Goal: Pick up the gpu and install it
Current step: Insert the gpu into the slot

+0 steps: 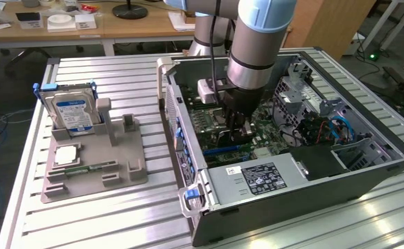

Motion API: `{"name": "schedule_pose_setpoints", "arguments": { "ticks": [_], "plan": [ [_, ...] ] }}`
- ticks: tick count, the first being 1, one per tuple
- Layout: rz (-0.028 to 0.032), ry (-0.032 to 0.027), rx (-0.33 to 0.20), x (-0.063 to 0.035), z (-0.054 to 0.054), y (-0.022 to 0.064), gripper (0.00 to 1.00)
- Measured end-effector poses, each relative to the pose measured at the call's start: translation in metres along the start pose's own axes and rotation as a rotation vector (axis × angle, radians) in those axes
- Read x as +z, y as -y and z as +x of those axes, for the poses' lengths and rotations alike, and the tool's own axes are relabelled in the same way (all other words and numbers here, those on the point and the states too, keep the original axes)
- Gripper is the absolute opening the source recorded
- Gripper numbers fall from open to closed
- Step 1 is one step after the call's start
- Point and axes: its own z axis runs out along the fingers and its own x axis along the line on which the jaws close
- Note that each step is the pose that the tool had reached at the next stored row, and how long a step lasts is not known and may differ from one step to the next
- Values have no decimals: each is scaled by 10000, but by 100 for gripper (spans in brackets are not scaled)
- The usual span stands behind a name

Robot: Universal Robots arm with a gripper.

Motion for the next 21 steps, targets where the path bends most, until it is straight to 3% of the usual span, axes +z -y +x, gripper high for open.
{"name": "schedule_pose_setpoints", "arguments": {
  "ticks": [21],
  "plan": [
    [1, 1, -8, 23, -21, -16, 27]
  ]
}}
